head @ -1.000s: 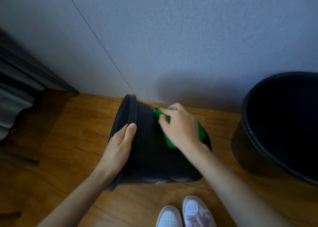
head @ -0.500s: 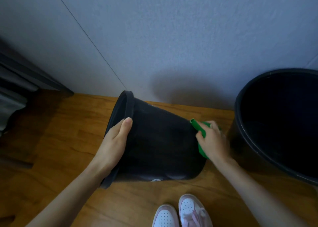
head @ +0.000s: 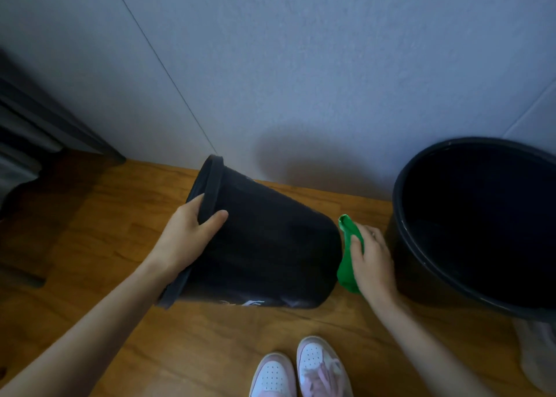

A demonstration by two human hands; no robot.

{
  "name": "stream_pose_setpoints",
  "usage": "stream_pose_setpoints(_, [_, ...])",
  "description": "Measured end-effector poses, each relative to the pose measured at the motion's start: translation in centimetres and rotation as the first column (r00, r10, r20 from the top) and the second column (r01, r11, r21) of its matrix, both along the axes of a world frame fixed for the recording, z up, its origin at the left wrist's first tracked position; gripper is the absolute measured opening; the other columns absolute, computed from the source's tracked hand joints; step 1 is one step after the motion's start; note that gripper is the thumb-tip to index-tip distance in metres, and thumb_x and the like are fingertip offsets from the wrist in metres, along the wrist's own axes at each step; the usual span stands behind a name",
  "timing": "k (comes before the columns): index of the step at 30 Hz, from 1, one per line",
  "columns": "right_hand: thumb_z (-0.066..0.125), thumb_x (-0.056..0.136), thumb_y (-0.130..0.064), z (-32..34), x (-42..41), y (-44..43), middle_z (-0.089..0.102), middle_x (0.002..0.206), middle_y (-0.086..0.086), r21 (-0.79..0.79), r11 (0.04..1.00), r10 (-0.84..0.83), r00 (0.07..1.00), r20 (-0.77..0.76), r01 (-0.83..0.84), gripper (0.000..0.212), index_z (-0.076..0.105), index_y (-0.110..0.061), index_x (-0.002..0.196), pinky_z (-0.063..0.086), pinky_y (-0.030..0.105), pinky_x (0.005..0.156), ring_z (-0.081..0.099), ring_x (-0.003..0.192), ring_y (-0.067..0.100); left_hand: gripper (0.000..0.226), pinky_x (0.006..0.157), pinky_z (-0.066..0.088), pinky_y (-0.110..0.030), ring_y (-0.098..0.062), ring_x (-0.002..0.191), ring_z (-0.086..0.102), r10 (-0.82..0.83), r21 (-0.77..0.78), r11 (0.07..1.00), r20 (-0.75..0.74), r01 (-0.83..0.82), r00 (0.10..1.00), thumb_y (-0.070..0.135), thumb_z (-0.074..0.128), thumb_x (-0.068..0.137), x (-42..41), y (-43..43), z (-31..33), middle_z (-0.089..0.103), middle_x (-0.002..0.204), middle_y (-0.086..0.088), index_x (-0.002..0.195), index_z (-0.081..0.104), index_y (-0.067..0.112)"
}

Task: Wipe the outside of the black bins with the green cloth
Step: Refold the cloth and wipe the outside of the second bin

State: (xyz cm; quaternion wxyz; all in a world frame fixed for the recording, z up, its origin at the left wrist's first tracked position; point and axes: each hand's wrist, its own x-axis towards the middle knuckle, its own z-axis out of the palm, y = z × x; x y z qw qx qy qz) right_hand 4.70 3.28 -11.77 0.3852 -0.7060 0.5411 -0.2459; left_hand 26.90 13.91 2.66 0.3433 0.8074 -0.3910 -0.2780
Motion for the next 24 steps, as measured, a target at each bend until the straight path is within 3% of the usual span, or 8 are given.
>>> stream_pose_setpoints(2, [0.040, 0.098, -0.016, 1.5, 0.0, -0.2, 0.051, 0.122, -0.002, 0.003, 1.000, -0.001, 0.988, 0.157, 0.000, 0.034, 0.051, -0.013, 0.129, 0.037, 0.018, 0.086, 0.050, 0.106, 0.007, 0.018, 0.071, 0.047, -0.020, -0.009, 0.088, 0.060, -0.052, 0.014, 0.999, 0.100, 0.051, 0.994, 0.017, 0.053, 0.092, 0.0, -0.3, 0.0, 0.063, 0.094, 0.007, 0.110, 0.055, 0.019])
stream_pose_setpoints(4, [0.041, 0.098, -0.019, 3.0, 0.1, -0.6, 0.059, 0.117, -0.002, 0.128, 0.992, -0.043, 0.930, 0.365, -0.004, 0.028, 0.056, -0.022, 0.121, 0.042, 0.025, 0.090, 0.055, 0.107, 0.011, 0.019, 0.069, 0.048, -0.019, -0.006, 0.083, 0.059, -0.132, 0.040, 0.991, 0.204, 0.127, 0.970, 0.017, 0.054, 0.092, 0.0, -0.4, -0.3, 0.063, 0.091, 0.009, 0.111, 0.056, 0.020])
stream_pose_setpoints(7, [0.045, 0.096, -0.020, 5.7, 0.2, -1.2, 0.065, 0.113, 0.002, 0.451, 0.892, -0.303, 0.717, 0.627, -0.018, 0.025, 0.060, -0.028, 0.114, 0.047, 0.036, 0.092, 0.061, 0.106, 0.018, 0.021, 0.067, 0.054, -0.030, -0.011, 0.076, 0.064, -0.278, 0.154, 0.959, 0.375, 0.236, 0.884, 0.019, 0.056, 0.091, 0.2, 0.1, -1.0, 0.066, 0.087, 0.003, 0.111, 0.058, 0.016])
stream_pose_setpoints(9, [0.042, 0.096, -0.013, 7.2, 0.1, -1.6, 0.066, 0.109, 0.008, 0.572, 0.813, -0.423, 0.569, 0.705, -0.105, 0.028, 0.058, -0.016, 0.119, 0.050, 0.034, 0.082, 0.063, 0.099, 0.020, 0.019, 0.067, 0.055, -0.033, -0.011, 0.074, 0.064, -0.348, 0.233, 0.935, 0.452, 0.268, 0.821, 0.023, 0.053, 0.092, 0.2, 0.9, -1.6, 0.065, 0.084, 0.005, 0.110, 0.056, 0.022])
stream_pose_setpoints(12, [0.041, 0.096, -0.012, 8.8, -0.1, -1.6, 0.068, 0.107, 0.009, 0.597, 0.771, -0.450, 0.475, 0.756, -0.219, 0.028, 0.060, -0.014, 0.117, 0.052, 0.034, 0.079, 0.066, 0.093, 0.020, 0.019, 0.070, 0.053, -0.032, -0.014, 0.082, 0.065, -0.457, 0.381, 0.882, 0.542, 0.278, 0.706, 0.030, 0.045, 0.095, 0.0, 2.2, -2.8, 0.066, 0.091, 0.006, 0.114, 0.049, 0.031])
stream_pose_setpoints(16, [0.042, 0.096, -0.014, 9.7, -0.5, -1.9, 0.072, 0.101, 0.006, 0.624, 0.735, -0.481, 0.445, 0.755, -0.265, 0.026, 0.066, -0.019, 0.105, 0.050, 0.038, 0.084, 0.069, 0.089, 0.019, 0.024, 0.068, 0.052, -0.029, -0.013, 0.084, 0.065, -0.507, 0.445, 0.850, 0.549, 0.281, 0.665, 0.033, 0.041, 0.097, -0.3, 3.3, -4.7, 0.066, 0.095, 0.007, 0.120, 0.045, 0.034])
stream_pose_setpoints(20, [0.042, 0.096, -0.016, 10.4, -0.7, -2.3, 0.071, 0.102, 0.007, 0.621, 0.733, -0.459, 0.470, 0.754, -0.280, 0.025, 0.064, -0.017, 0.108, 0.051, 0.037, 0.080, 0.069, 0.089, 0.019, 0.027, 0.067, 0.048, -0.025, -0.012, 0.085, 0.066, -0.501, 0.425, 0.858, 0.561, 0.289, 0.659, 0.031, 0.040, 0.097, -0.7, 3.6, -5.8, 0.067, 0.097, 0.007, 0.123, 0.046, 0.031])
stream_pose_setpoints(24, [0.043, 0.096, -0.014, 11.0, -0.3, -2.6, 0.069, 0.098, 0.010, 0.592, 0.760, -0.414, 0.504, 0.758, -0.268, 0.022, 0.063, -0.013, 0.104, 0.053, 0.033, 0.075, 0.069, 0.083, 0.018, 0.043, 0.074, 0.047, -0.026, -0.014, 0.097, 0.064, -0.611, 0.555, 0.775, 0.537, 0.302, 0.582, 0.022, 0.036, 0.098, -1.1, 3.4, -6.7, 0.064, 0.113, 0.004, 0.141, 0.031, 0.028])
